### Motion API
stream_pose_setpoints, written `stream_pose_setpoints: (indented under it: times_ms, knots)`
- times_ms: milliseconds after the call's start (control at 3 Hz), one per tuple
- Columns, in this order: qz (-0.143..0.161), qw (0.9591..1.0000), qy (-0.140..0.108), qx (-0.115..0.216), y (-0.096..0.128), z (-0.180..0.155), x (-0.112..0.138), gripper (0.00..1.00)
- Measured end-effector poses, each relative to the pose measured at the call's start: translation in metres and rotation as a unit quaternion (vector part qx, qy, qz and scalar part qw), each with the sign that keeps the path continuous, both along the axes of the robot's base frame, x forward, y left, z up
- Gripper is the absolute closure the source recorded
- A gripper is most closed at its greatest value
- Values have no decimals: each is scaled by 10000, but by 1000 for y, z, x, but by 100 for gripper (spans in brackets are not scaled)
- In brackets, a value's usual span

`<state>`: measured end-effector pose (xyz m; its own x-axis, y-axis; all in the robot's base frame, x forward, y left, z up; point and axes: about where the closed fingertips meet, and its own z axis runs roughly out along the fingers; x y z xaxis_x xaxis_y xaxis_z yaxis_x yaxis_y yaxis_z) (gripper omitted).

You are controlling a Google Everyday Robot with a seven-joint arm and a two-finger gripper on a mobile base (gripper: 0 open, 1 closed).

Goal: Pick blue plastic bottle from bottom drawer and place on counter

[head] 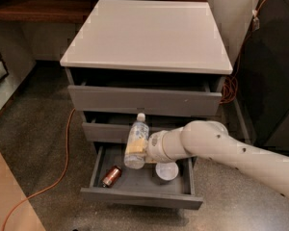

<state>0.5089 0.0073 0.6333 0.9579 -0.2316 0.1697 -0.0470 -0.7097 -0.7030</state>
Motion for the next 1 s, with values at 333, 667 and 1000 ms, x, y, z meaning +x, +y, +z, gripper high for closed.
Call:
stream_pose_setpoints:
  times_ms: [333, 667, 1000]
  knots:
    - [172, 9996, -222, 73, -8, 31, 1, 100]
    - [298, 9987, -403, 76, -15, 57, 2, 100]
    - [439, 9967, -679, -11, -27, 93, 0, 100]
